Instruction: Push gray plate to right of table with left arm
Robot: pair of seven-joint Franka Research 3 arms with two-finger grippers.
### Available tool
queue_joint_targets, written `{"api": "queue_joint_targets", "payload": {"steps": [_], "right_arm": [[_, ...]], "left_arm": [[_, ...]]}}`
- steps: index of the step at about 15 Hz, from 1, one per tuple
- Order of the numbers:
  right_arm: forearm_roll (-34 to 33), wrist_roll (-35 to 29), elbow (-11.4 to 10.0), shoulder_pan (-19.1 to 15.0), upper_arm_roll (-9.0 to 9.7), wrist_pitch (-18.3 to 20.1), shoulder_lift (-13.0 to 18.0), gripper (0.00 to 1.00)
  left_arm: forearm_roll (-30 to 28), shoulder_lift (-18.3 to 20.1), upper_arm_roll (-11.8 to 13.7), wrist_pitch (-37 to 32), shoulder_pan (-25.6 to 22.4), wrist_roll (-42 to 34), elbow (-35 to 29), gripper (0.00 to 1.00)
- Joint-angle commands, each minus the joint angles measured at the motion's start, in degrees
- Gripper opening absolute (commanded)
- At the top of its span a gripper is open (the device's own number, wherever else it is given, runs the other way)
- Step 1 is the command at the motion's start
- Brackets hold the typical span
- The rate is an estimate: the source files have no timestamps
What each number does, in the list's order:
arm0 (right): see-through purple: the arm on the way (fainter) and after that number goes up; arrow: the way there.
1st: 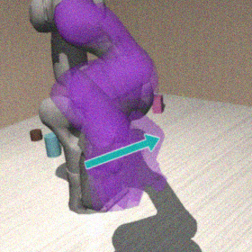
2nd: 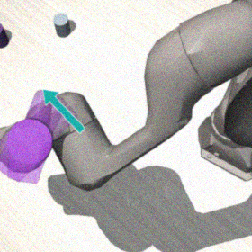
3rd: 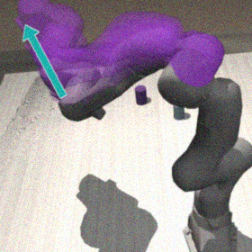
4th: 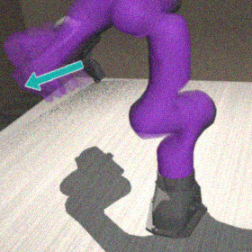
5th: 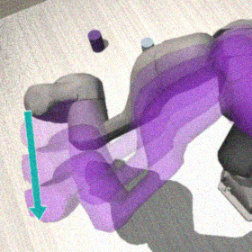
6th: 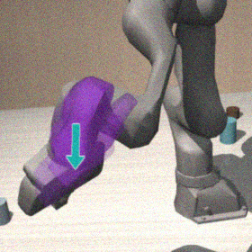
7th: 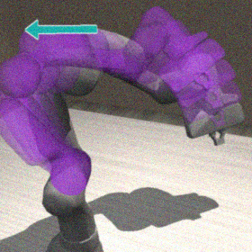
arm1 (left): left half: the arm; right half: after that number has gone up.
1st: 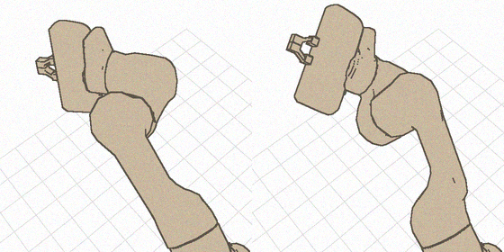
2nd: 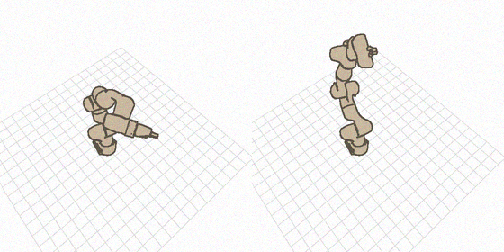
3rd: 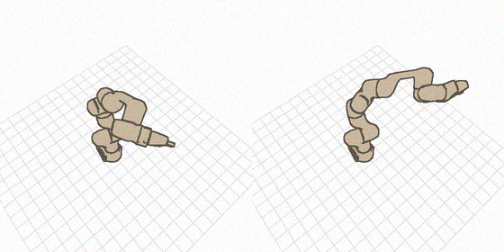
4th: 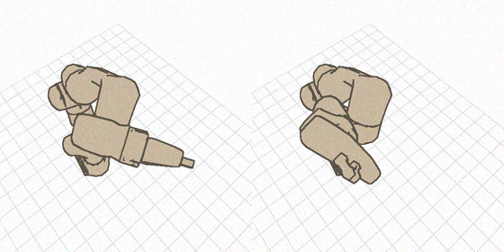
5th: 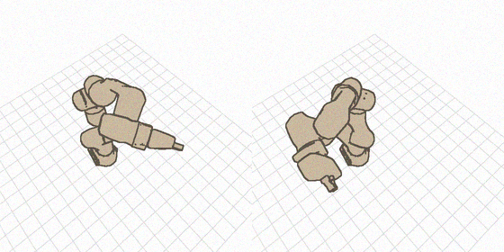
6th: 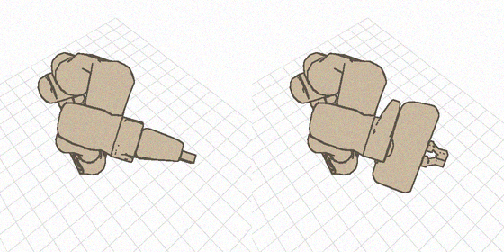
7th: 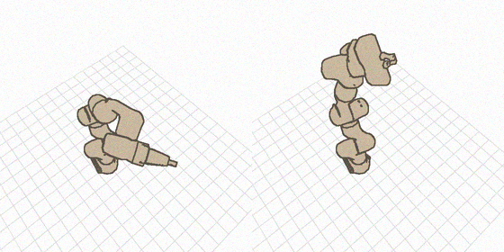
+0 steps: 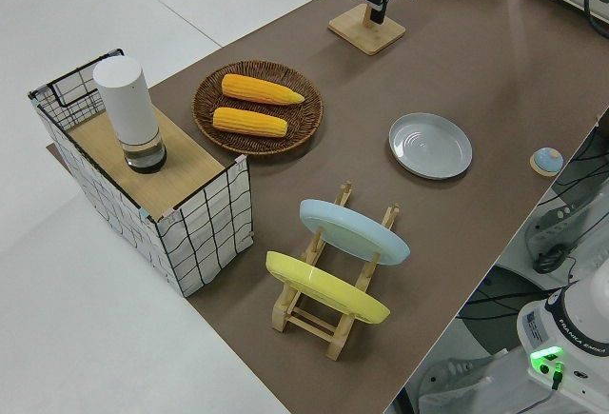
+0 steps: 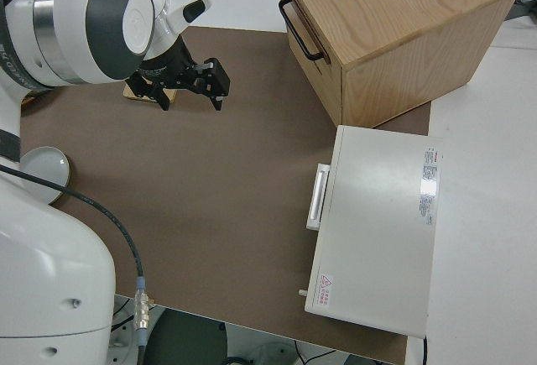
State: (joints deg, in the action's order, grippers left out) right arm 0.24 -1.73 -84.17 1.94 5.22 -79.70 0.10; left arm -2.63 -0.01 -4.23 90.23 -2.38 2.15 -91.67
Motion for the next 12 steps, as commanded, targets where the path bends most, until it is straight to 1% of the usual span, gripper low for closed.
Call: {"api": "queue_joint_targets", "payload": {"steps": [1,12], "right_arm": [[0.5,0.1,0.1,-0.6,0.32,0.7,0.4,0.983],[0.5,0.1,0.0,-0.6,0.23,0.7,0.4,0.983]], "left_arm": [[-0.2,1.3,-0.2,-2.2,-0.2,0.6,0.7,0.99],[-0.2,2.0,-0.3,-3.0,-0.1,0.8,-0.3,0.99]]}}
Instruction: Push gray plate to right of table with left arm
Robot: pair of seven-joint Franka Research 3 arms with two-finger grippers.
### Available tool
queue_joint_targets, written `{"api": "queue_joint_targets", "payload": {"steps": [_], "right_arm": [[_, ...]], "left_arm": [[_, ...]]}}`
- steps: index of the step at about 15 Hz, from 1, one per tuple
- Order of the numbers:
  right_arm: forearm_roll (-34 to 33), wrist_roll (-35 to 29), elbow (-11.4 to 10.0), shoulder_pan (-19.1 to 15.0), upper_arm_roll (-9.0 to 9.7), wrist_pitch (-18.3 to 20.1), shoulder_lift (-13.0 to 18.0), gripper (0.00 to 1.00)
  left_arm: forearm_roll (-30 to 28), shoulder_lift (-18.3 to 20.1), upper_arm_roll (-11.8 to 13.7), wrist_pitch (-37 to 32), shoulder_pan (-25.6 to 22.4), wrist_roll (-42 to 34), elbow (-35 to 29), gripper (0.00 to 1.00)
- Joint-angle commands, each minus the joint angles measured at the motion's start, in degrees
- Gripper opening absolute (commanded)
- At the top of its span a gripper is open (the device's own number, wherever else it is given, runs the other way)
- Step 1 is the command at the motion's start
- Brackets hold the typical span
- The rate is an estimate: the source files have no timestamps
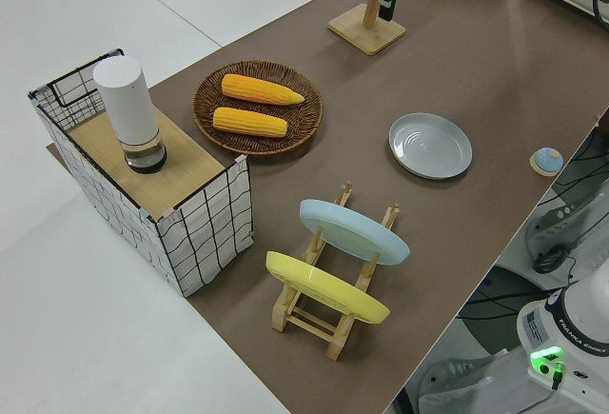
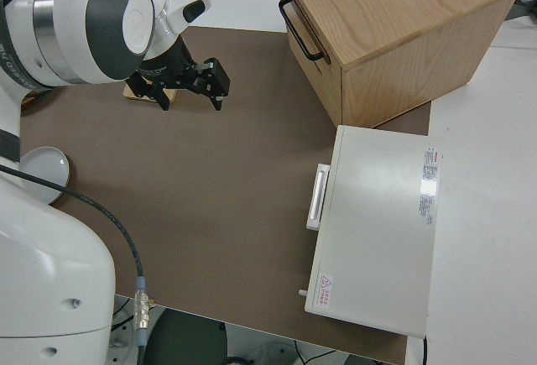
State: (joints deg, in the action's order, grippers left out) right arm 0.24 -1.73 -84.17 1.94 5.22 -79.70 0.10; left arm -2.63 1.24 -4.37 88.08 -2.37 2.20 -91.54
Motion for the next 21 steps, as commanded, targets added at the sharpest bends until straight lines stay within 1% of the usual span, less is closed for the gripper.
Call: {"api": "queue_joint_targets", "payload": {"steps": [1,3,7,11,16,21], "right_arm": [[0.5,0.1,0.0,-0.6,0.32,0.7,0.4,0.983],[0.5,0.1,0.0,-0.6,0.23,0.7,0.4,0.983],[0.5,0.1,0.0,-0.6,0.32,0.7,0.4,0.983],[0.5,0.1,0.1,-0.6,0.32,0.7,0.4,0.983],[0.5,0.1,0.0,-0.6,0.32,0.7,0.4,0.983],[0.5,0.1,0.1,-0.6,0.23,0.7,0.4,0.983]], "left_arm": [[-0.2,0.8,-0.1,-0.8,-0.2,0.7,-0.5,0.99],[-0.2,1.0,-0.1,-0.8,-0.2,0.7,-1.0,0.99],[-0.5,2.7,0.0,-0.5,-0.2,0.7,-3.2,0.99],[-0.7,7.3,-0.1,3.1,-0.1,0.7,-10.9,0.99],[-1.1,10.8,-0.1,5.2,0.4,0.7,-17.2,0.99],[-1.2,15.5,-0.4,13.9,0.6,0.7,-29.0,0.99]]}}
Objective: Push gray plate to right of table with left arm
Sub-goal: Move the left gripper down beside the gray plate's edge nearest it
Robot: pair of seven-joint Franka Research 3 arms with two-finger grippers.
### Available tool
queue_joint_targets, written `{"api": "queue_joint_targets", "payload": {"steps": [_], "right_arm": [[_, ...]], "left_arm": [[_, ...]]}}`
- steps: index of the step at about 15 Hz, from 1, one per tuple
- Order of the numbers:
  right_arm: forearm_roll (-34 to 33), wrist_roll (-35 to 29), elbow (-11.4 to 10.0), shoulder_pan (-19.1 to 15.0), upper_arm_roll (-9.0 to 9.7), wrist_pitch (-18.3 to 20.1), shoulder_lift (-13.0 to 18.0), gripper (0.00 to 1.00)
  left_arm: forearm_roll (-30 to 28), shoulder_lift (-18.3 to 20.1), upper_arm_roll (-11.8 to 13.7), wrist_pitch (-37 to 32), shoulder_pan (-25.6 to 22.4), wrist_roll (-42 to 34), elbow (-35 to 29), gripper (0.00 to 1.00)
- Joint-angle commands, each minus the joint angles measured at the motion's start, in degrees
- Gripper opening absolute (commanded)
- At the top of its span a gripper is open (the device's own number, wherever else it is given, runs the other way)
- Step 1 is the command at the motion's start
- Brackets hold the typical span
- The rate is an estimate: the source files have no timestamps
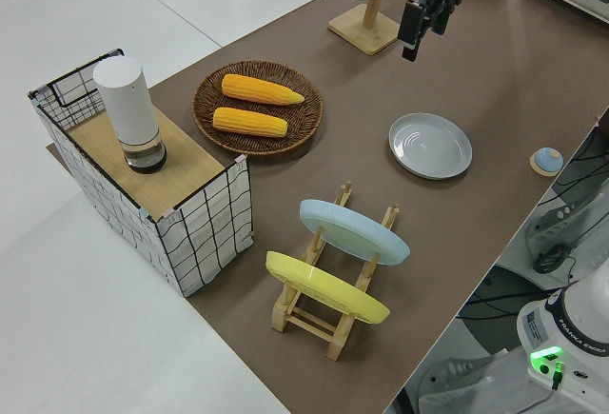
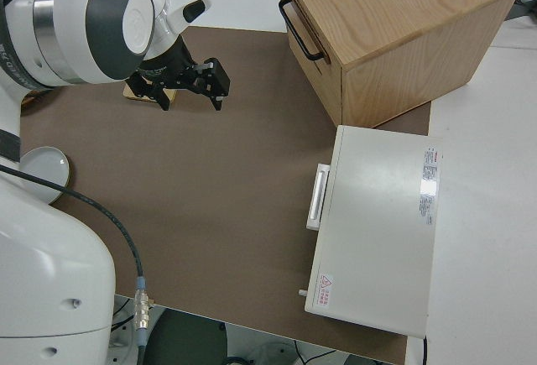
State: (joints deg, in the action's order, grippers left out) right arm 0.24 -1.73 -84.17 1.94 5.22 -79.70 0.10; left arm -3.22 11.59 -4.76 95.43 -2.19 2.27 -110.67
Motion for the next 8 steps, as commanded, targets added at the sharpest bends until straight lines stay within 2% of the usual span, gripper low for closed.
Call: {"api": "queue_joint_targets", "payload": {"steps": [1,5,8], "right_arm": [[0.5,0.1,0.1,-0.6,0.32,0.7,0.4,0.983],[0.5,0.1,0.0,-0.6,0.32,0.7,0.4,0.983],[0.5,0.1,0.0,-0.6,0.23,0.7,0.4,0.983]], "left_arm": [[-1.4,5.2,0.1,7.6,0.3,0.6,-11.5,0.99],[-2.1,5.8,0.2,11.6,0.4,0.5,-16.1,0.99],[-2.1,7.8,0.0,18.5,0.5,0.5,-23.0,0.99]]}}
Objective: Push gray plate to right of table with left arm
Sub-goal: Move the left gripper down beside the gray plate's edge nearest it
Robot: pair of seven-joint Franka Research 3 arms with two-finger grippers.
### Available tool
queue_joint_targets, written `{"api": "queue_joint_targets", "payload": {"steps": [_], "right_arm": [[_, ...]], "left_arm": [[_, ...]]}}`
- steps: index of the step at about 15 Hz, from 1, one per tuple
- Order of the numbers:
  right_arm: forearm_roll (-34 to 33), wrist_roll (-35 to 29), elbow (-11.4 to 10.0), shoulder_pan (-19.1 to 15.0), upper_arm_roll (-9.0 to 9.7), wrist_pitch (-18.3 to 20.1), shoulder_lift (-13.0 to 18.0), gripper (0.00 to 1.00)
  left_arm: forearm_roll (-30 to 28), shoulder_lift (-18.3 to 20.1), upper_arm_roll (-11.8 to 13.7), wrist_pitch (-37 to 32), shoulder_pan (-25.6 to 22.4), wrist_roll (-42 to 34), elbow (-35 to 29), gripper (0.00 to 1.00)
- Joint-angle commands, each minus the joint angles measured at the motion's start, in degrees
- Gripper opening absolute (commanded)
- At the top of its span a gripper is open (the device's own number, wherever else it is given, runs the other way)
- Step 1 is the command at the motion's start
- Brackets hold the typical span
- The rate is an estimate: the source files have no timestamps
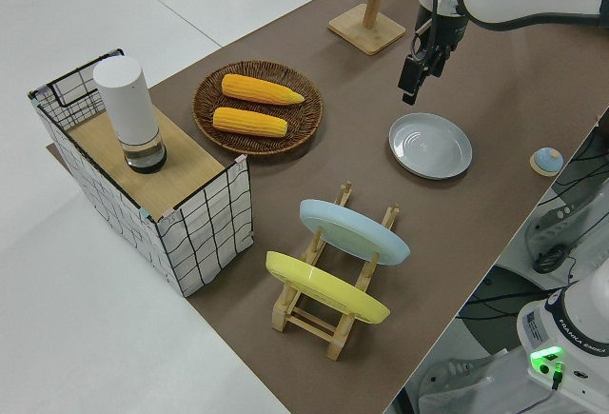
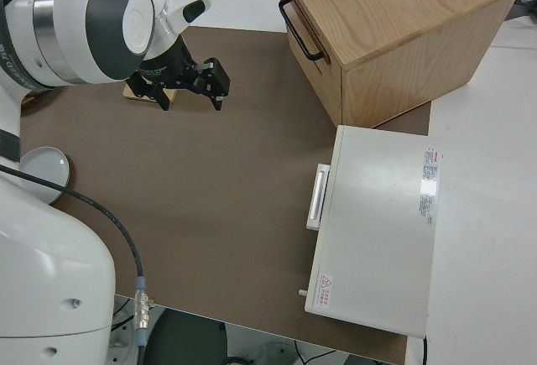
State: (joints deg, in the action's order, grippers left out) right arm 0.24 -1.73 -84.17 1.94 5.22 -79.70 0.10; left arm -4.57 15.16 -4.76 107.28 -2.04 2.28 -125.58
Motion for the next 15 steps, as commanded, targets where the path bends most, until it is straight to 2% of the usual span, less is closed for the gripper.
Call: {"api": "queue_joint_targets", "payload": {"steps": [1,9,15], "right_arm": [[0.5,0.1,0.1,-0.6,0.32,0.7,0.4,0.983],[0.5,0.1,0.0,-0.6,0.32,0.7,0.4,0.983],[0.5,0.1,0.0,-0.6,0.32,0.7,0.4,0.983]], "left_arm": [[-0.7,4.4,-0.1,8.4,0.4,0.5,-9.8,0.99],[-0.7,3.7,-0.3,24.6,0.5,0.0,-21.6,0.99],[-0.6,-1.0,-0.3,31.2,0.5,-0.3,-24.0,0.99]]}}
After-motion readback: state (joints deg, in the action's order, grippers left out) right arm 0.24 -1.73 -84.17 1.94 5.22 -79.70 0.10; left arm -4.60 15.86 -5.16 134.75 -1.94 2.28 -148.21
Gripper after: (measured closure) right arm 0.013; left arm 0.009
